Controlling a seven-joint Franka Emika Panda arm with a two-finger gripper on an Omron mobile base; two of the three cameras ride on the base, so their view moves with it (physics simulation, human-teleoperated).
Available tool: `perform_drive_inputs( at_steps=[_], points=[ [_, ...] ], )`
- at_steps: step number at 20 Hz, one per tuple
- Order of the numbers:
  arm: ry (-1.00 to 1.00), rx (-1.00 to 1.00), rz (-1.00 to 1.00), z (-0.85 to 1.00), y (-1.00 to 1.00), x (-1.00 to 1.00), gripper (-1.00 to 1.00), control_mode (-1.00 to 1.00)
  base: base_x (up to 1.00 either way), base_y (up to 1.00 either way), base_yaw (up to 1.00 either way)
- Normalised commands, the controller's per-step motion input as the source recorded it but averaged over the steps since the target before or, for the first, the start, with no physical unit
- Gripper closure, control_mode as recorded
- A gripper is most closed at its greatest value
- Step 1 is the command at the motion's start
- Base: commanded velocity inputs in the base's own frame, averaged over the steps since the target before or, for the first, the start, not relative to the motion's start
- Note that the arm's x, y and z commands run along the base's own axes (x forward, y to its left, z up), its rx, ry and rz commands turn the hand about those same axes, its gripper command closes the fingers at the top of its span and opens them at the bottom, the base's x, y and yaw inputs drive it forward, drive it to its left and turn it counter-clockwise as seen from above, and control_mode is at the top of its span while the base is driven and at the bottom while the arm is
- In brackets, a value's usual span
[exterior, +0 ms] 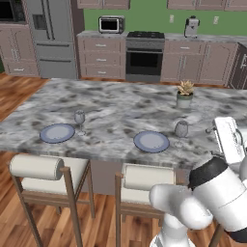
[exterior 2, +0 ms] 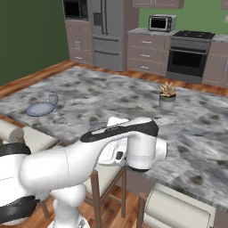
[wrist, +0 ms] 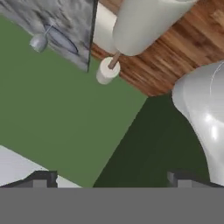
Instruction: Retrieve the wine glasses from the counter and place one next to each plate.
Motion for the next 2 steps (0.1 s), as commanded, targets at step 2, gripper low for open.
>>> perform_drive_inputs(
  at_steps=[2],
  points=[
    [-0.2, 0.0, -0.09, 0.81, 0.58, -0.7, -1.0, -1.0, 0.0, 0.0, 0.0]
  ],
)
